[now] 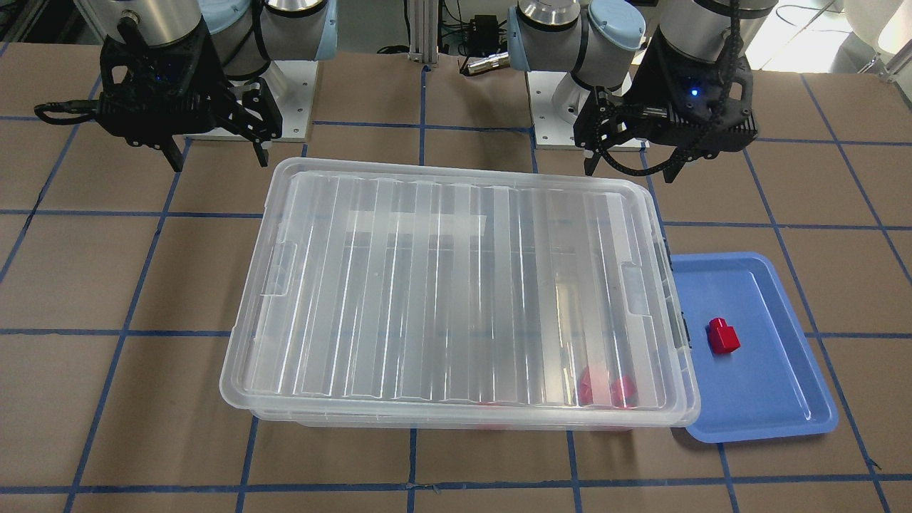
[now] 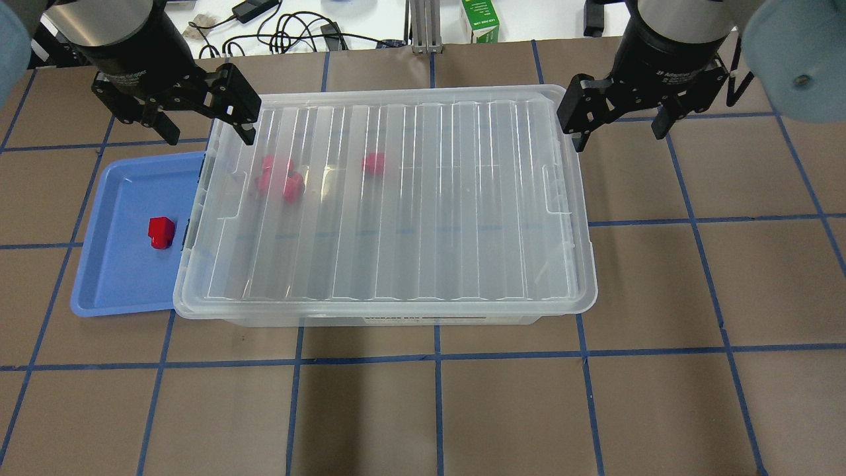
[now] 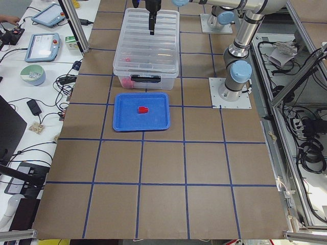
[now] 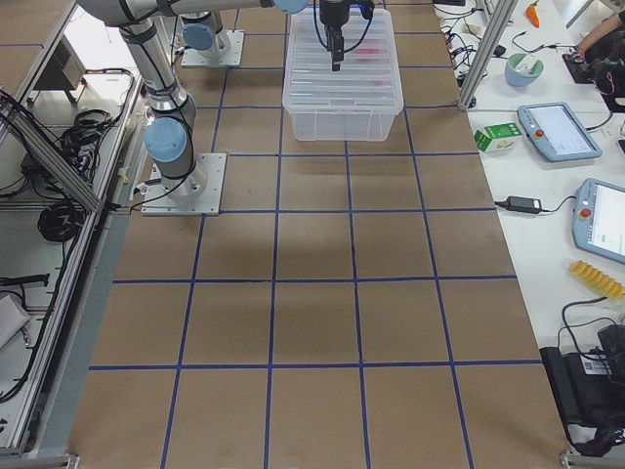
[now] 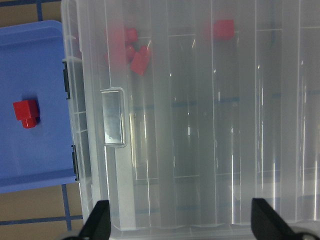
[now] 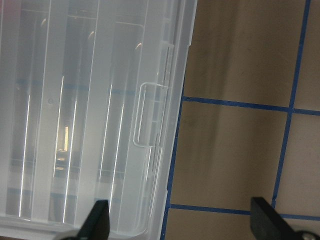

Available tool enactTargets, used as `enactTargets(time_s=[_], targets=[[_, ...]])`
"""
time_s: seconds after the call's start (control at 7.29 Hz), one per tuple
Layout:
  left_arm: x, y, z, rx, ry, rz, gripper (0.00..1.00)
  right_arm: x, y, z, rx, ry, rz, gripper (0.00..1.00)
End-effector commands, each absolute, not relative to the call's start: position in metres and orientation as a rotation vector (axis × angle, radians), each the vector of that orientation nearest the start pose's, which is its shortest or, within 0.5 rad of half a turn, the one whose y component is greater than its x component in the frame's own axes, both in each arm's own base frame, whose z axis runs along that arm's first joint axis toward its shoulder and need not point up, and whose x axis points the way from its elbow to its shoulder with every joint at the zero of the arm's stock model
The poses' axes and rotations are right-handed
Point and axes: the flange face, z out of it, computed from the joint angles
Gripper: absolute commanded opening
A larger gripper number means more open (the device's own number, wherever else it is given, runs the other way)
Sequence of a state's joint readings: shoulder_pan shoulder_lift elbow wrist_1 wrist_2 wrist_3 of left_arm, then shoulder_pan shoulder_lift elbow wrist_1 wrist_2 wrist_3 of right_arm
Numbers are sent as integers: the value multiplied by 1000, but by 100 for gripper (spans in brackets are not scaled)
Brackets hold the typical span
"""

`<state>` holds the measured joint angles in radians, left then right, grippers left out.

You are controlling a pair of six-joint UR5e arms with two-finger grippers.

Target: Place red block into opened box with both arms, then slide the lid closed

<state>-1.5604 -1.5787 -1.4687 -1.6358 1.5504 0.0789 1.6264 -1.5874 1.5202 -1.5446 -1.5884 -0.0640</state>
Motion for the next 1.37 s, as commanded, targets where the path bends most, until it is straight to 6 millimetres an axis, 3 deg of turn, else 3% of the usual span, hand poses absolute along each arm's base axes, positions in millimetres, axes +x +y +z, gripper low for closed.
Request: enactTargets(time_s=[0.0, 0.41, 0.69, 0.96, 1.1, 1.24], targets=[[-131, -497, 526, 95, 3163, -45, 100, 158, -480, 518, -188, 3154, -63, 100], [-128, -489, 527, 128, 3151, -45, 100, 158, -480, 517, -188, 3156, -53, 100], [-104, -496, 530, 75, 3148, -52, 100, 161, -479, 517, -184, 3150, -56, 100], [-58, -515, 510, -31, 3170, 3, 100, 160, -487, 511, -188, 3149, -65, 100], [-37, -524, 499, 9, 3173, 27, 100, 154, -506, 491, -168, 3162, -3, 100], [-10, -532, 489, -8, 3176, 52, 100, 143, -526, 450, -136, 3162, 123, 100]])
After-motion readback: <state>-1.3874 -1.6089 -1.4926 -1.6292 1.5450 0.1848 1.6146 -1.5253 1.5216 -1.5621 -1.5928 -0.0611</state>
